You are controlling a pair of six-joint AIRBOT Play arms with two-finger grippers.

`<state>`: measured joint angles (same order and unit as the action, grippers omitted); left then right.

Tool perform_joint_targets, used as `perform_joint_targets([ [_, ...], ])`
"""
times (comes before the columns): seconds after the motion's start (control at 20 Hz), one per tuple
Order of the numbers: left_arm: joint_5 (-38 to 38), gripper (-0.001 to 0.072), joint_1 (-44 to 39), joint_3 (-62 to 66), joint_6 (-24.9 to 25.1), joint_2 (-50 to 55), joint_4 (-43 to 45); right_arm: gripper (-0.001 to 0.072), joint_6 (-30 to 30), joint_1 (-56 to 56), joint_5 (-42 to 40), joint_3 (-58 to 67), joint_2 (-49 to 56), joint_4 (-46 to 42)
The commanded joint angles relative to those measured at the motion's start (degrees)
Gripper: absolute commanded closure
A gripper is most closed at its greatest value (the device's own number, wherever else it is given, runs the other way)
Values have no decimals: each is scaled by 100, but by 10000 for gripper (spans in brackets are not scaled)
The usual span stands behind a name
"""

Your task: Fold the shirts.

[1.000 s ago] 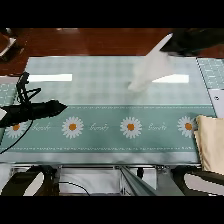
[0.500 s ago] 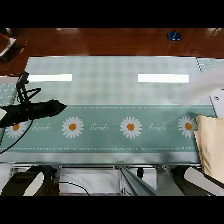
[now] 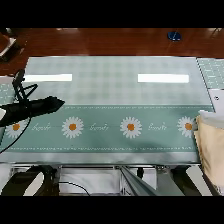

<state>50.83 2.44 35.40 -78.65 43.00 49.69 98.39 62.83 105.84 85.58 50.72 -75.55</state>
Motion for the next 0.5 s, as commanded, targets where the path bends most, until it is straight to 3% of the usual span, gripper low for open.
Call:
perform_joint_targets([
  [0.0,-203,687,4,2,2,2,0,686,-48,946,48,-678,-501,-560],
  [0.2,-245,687,2,2,2,2,0,683,83,1051,44,-1294,-1056,-1523],
  [0.25,-245,687,2,2,2,2,-2,602,173,1051,44,-1554,-1244,-1823],
  [0.3,-249,687,4,2,2,2,-22,265,186,1051,48,-1816,-1373,-1952],
  [0.35,-271,687,2,2,2,2,-22,88,94,1051,48,-1965,-1416,-1932],
  [0.45,-339,687,4,9,4,2,-20,88,-24,1051,-2,-1945,-1344,-1779],
])
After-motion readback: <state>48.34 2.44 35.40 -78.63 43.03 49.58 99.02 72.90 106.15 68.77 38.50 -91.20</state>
